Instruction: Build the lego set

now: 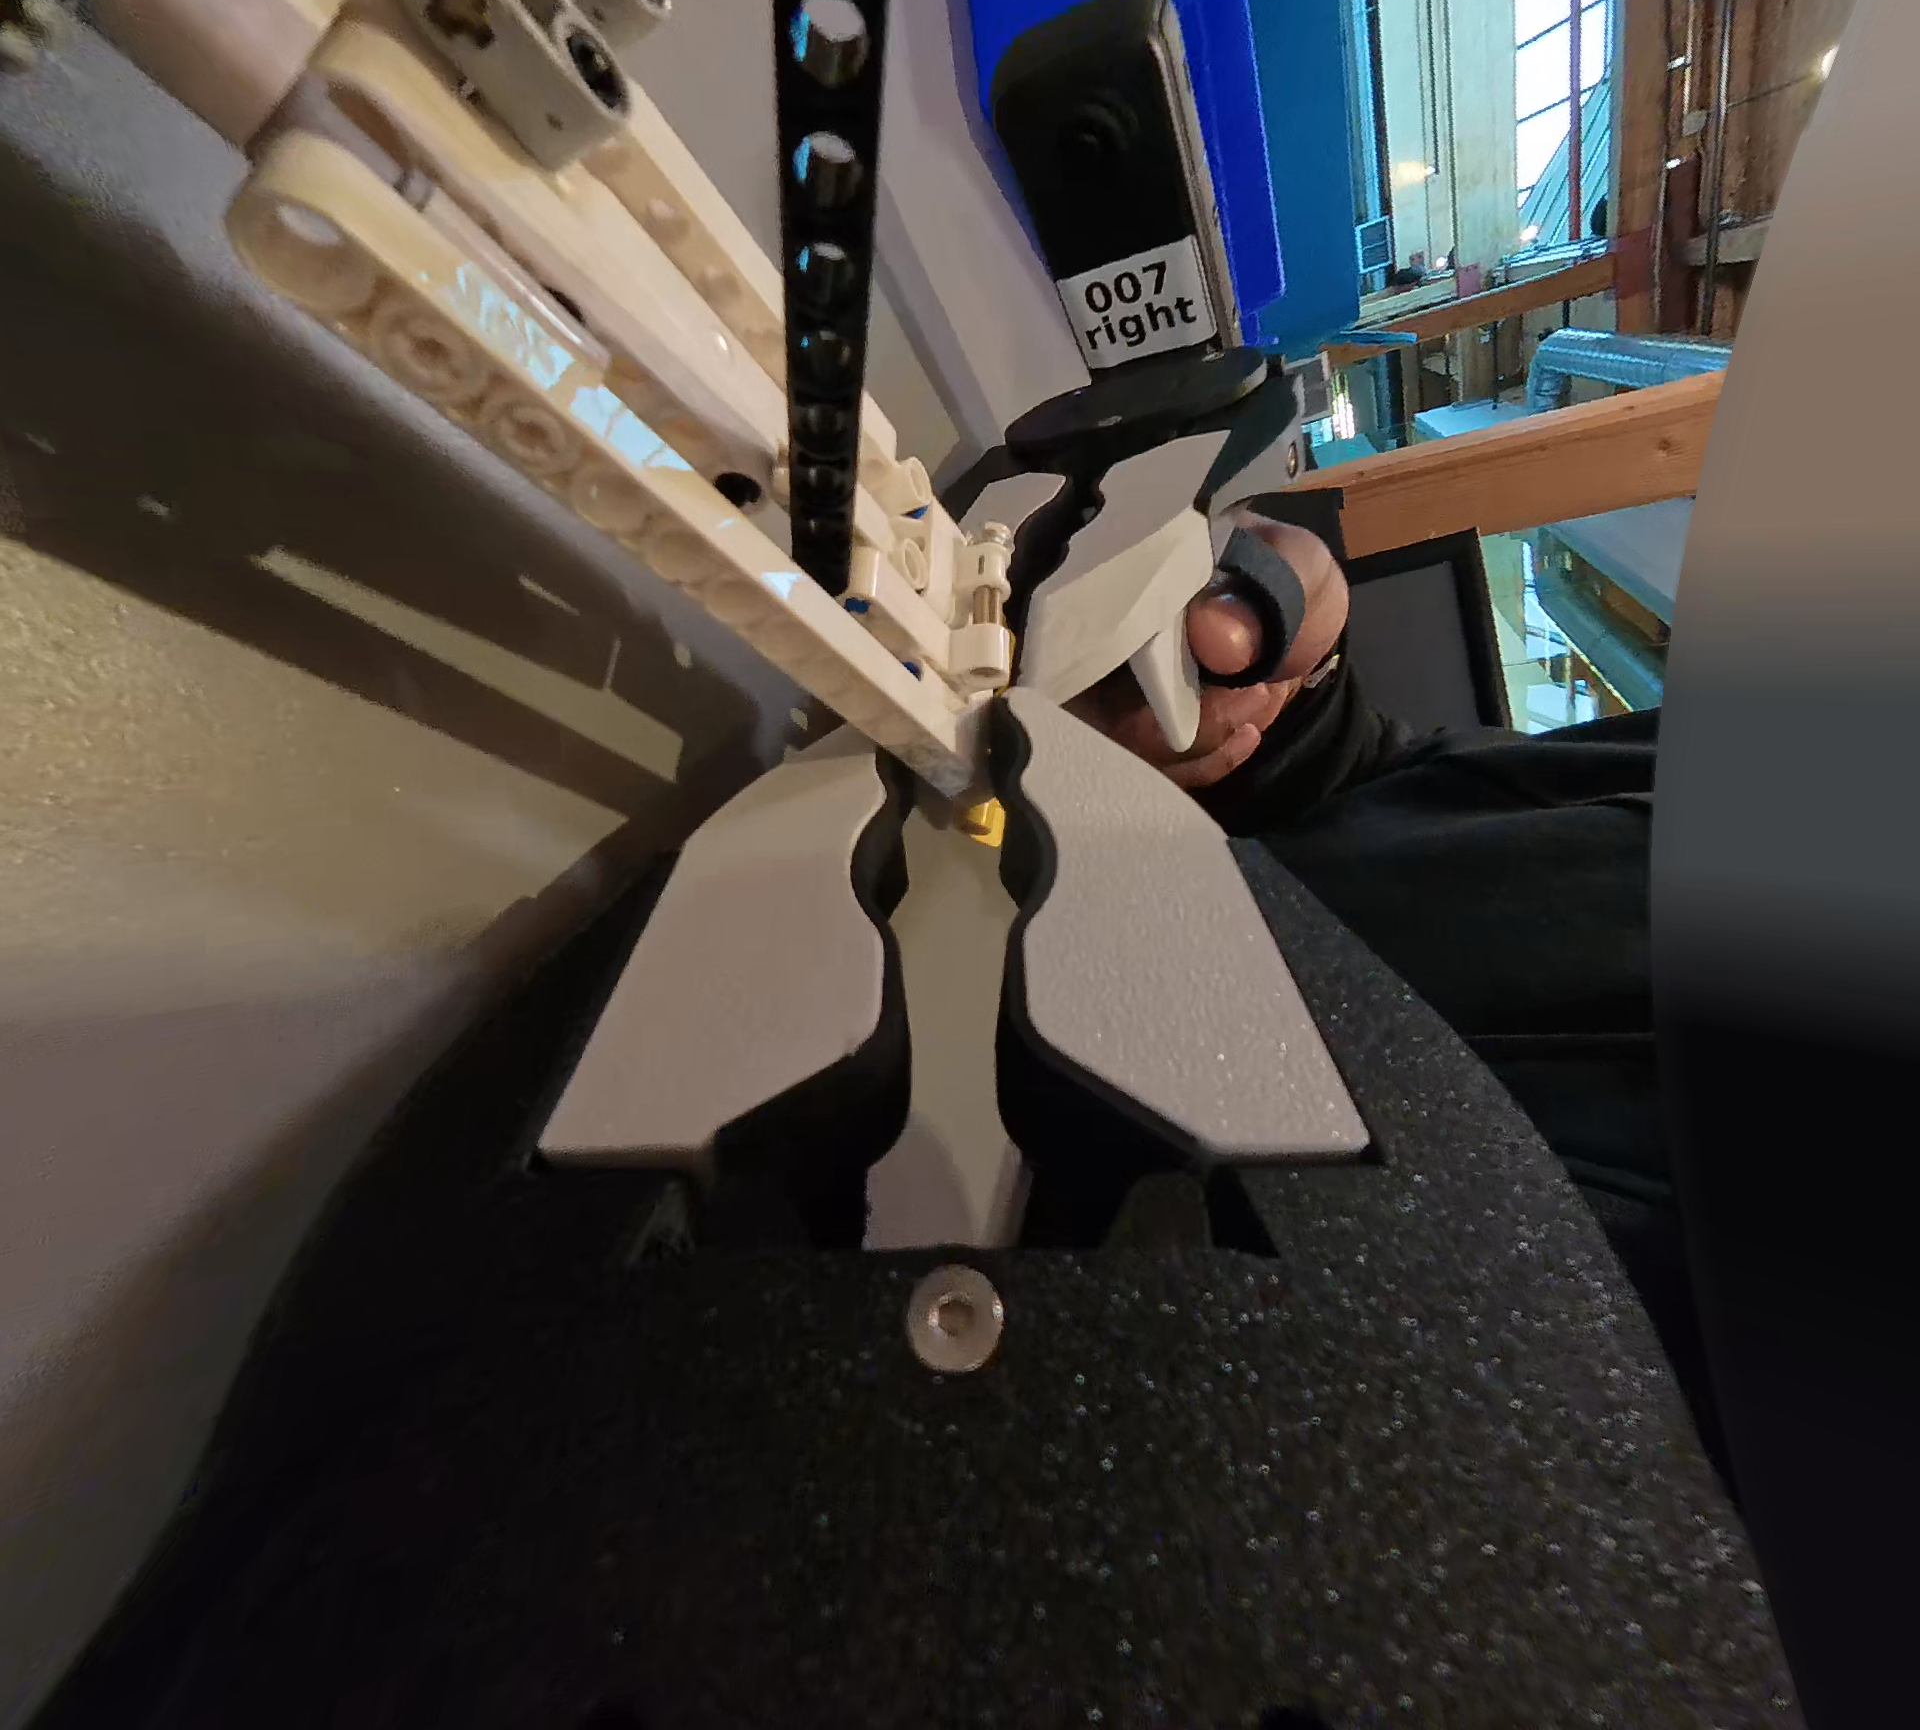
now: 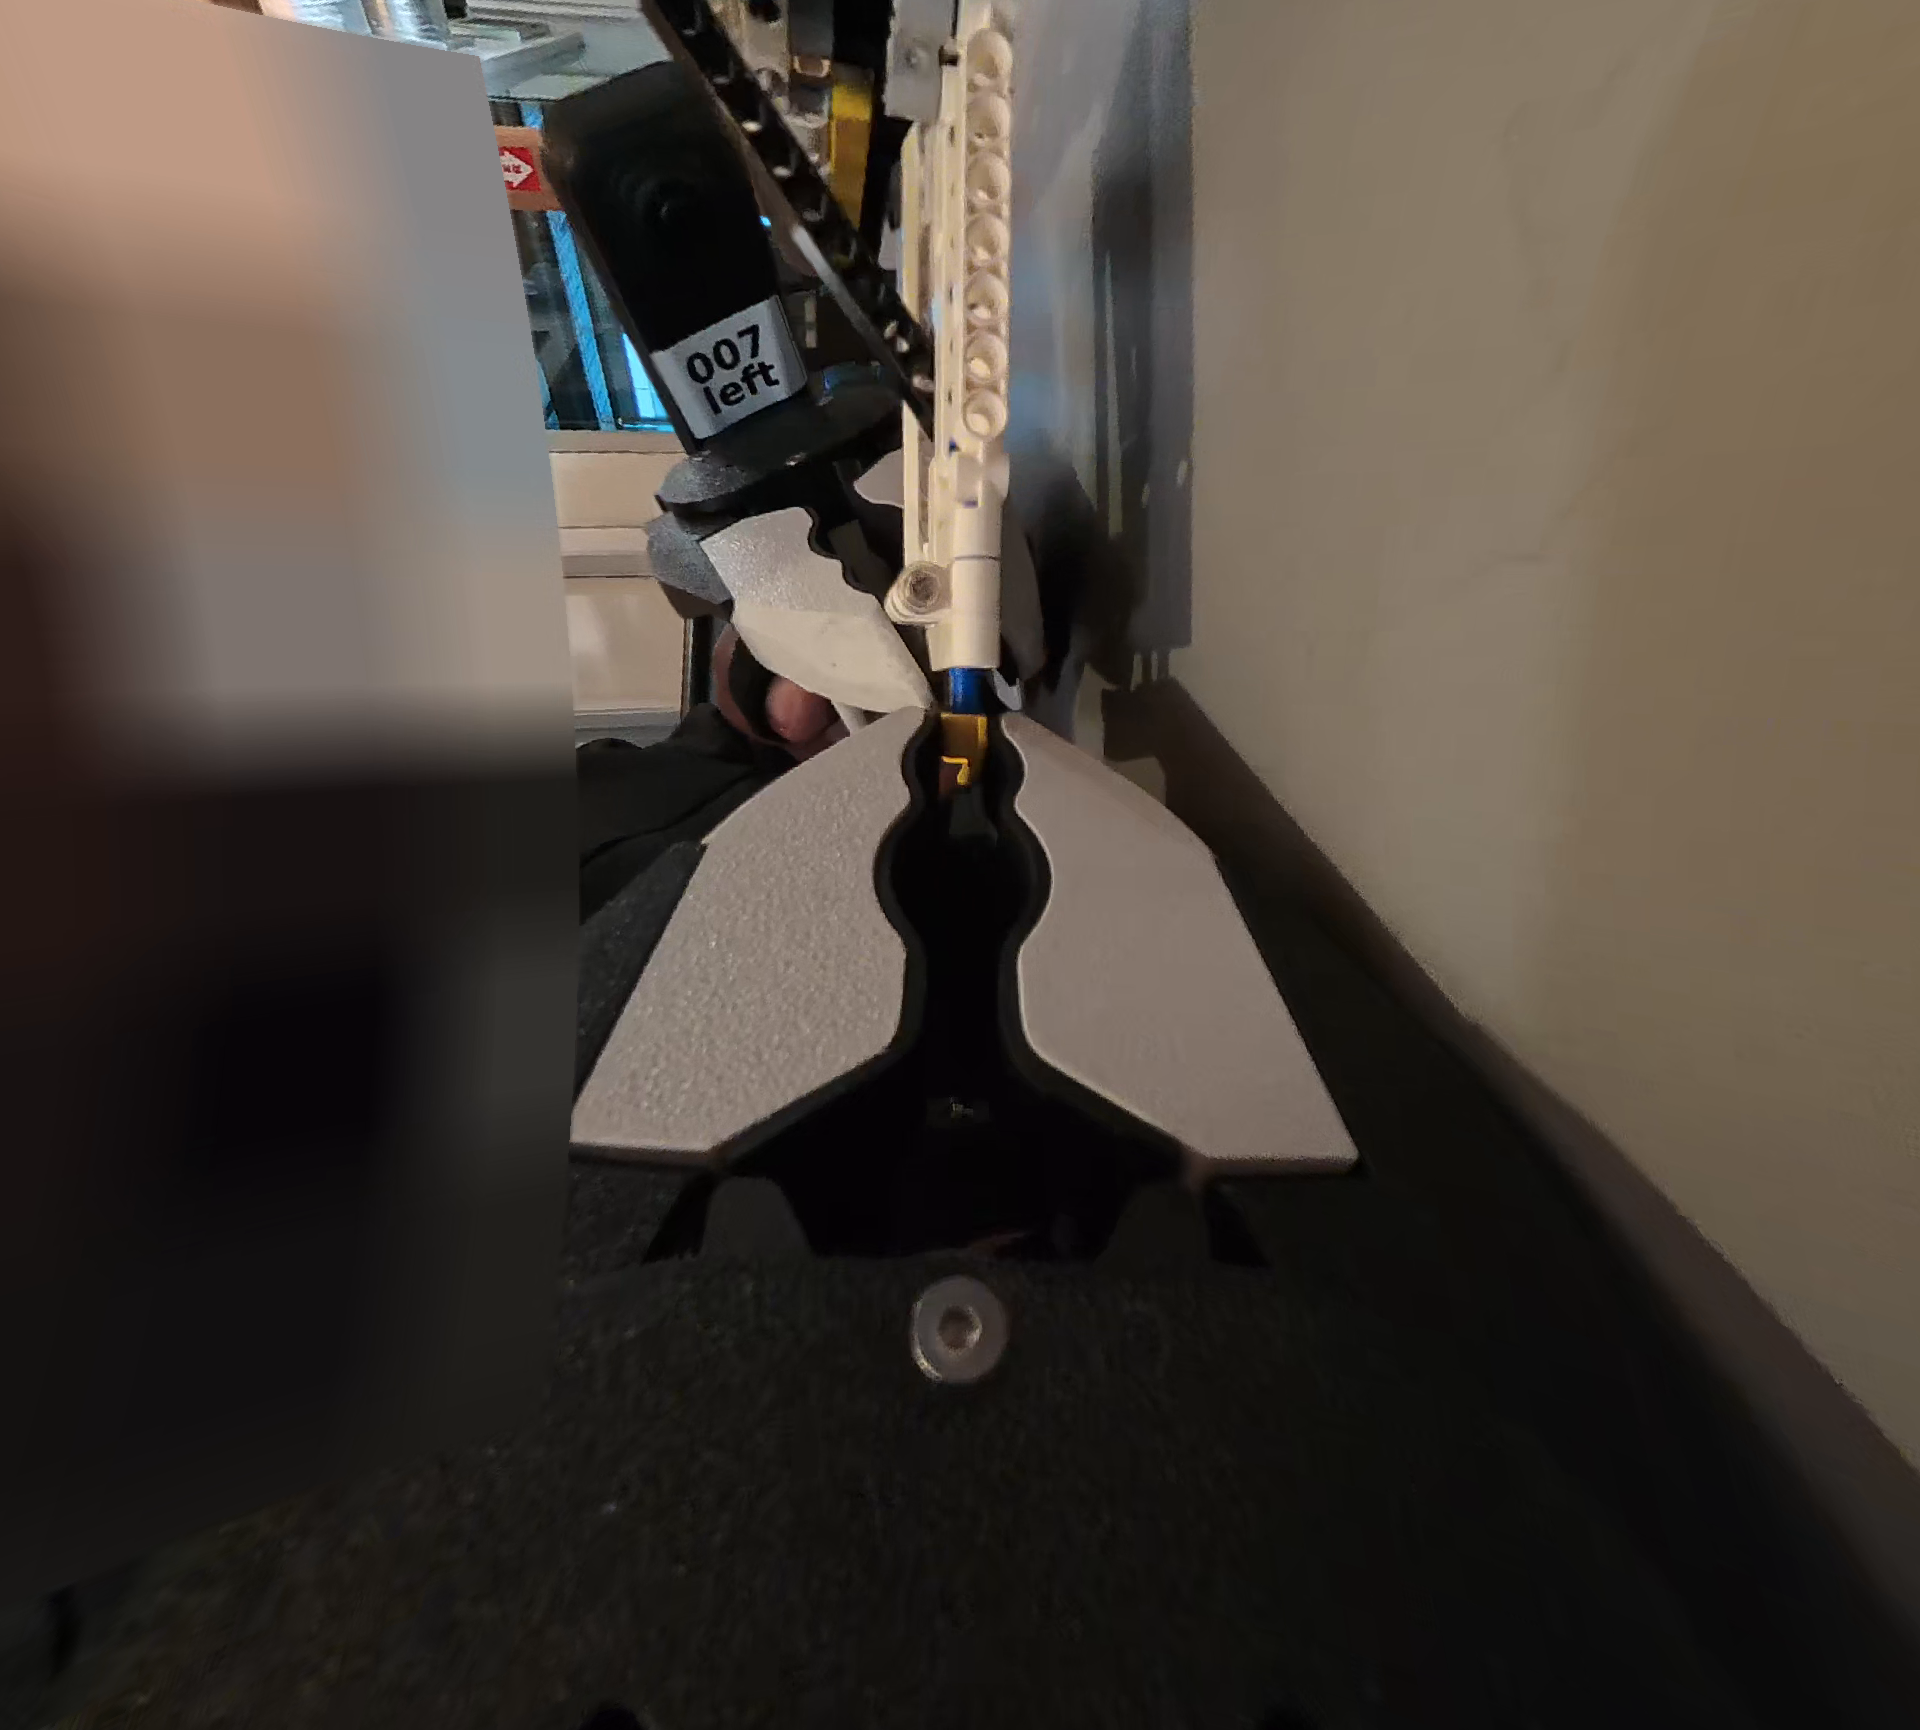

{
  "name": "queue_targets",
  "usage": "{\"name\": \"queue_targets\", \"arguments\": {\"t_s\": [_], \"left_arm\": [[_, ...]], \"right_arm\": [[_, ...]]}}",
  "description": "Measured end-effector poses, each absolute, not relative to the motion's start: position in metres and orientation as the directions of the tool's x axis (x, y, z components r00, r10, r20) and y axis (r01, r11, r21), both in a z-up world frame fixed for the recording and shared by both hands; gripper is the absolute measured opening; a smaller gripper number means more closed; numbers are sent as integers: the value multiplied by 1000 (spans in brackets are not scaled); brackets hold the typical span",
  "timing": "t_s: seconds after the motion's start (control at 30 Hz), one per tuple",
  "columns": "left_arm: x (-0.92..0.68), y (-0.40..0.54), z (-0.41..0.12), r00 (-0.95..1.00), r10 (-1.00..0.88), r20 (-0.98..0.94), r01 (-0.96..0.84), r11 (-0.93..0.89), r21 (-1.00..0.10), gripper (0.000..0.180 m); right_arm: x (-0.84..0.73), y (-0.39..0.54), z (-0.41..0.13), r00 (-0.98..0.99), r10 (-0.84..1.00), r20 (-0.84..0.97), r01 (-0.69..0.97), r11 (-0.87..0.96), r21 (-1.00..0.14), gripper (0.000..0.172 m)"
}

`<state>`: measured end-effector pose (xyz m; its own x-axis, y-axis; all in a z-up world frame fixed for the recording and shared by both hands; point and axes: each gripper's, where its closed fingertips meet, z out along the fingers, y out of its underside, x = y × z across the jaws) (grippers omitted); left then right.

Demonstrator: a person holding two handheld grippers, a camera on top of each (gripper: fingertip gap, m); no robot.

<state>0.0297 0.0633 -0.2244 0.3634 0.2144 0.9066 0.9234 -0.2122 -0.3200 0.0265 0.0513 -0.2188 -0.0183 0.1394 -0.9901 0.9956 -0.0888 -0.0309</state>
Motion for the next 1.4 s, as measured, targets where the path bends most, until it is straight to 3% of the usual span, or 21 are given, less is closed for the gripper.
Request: {"name": "queue_targets", "arguments": {"t_s": [0.2, 0.53, 0.83, 0.97, 1.23, 1.4], "left_arm": [[32, 63, -229, 409, 244, 879, 903, -248, -351, 13], [35, 61, -232, 490, 251, 834, 855, -321, -406, 13], [31, 57, -231, 560, 246, 791, 814, -343, -470, 13], [36, 56, -227, 552, 189, 812, 804, -378, -459, 13], [39, 52, -233, 603, 192, 774, 758, -440, -481, 13], [34, 50, -236, 648, 217, 730, 730, -449, -515, 12]], "right_arm": [[28, 53, -223, -14, 187, -982, 1000, -23, -19, 6], [35, 54, -227, -132, 252, -959, 981, 173, -90, 7], [31, 52, -224, -136, 196, -971, 985, 130, -112, 7], [37, 53, -219, -245, 193, -950, 957, 206, -205, 7], [43, 52, -225, -311, 191, -931, 918, 314, -242, 7], [38, 51, -229, -277, 208, -938, 934, 289, -211, 7]]}}
